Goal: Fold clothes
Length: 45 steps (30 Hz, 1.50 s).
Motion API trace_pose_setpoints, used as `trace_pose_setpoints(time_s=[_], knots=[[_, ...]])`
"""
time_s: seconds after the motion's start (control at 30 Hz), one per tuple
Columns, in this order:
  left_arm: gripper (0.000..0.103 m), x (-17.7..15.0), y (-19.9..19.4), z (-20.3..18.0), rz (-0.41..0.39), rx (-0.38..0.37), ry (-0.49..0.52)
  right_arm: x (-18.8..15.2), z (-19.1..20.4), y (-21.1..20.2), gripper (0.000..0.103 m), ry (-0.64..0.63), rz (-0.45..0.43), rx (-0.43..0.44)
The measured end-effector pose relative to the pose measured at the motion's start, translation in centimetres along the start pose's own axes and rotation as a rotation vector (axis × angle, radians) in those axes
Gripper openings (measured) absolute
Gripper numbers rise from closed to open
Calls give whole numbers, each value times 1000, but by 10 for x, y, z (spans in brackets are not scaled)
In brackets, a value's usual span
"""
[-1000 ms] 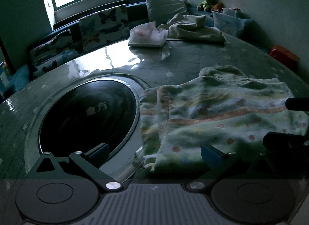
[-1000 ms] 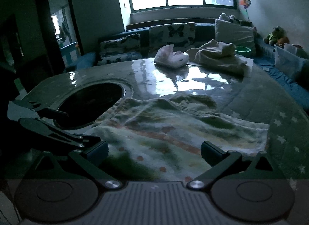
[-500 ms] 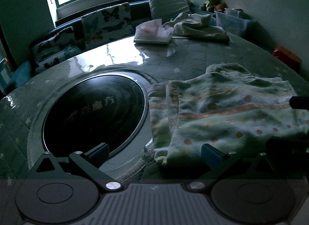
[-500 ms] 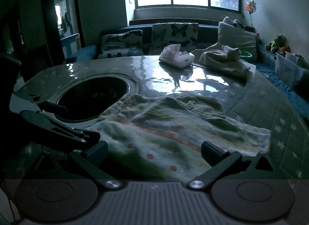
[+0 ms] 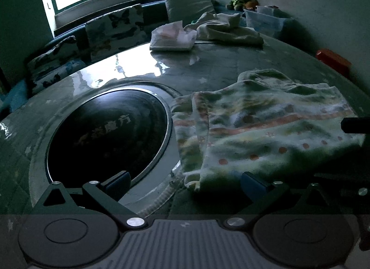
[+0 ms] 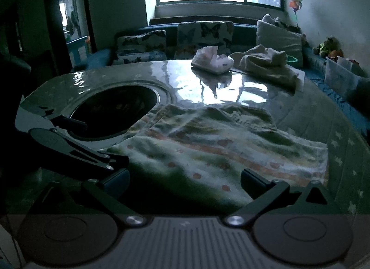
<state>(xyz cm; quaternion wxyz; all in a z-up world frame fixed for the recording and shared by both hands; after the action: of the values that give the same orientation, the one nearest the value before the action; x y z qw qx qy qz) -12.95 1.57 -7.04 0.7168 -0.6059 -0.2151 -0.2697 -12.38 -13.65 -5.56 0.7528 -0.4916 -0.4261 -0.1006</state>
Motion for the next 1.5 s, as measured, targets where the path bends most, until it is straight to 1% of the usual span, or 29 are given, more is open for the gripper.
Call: trace_pose_setpoints(time_s=[0.3,0.5,0.9,1.5], knots=[[103,2,2,-1,7,-32,39,-5,7,1,103,8,19,-28],[103,4,2,-3,8,-46,68,-8,8,-1,103,27,16,-39],[103,-5,-2,-5,10,-15,55,-19,0,2,103,39,36,-31],[103,-27,-12,-27,34,5,63,-50,-9,-5,103,44,82,-7]])
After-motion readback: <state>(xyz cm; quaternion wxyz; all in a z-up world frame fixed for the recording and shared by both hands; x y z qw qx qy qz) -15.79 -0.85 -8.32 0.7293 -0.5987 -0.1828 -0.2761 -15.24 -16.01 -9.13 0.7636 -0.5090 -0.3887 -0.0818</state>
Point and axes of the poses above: each gripper's, at about its wrist camera, not at the fingertips, and y roughly the way its jaws point, z to its left, x to its top, the point moved 5 cm from there along y, roughly the way its jaws point, and after that the axes turned 7 degrees about y, right-handed, at the moved point
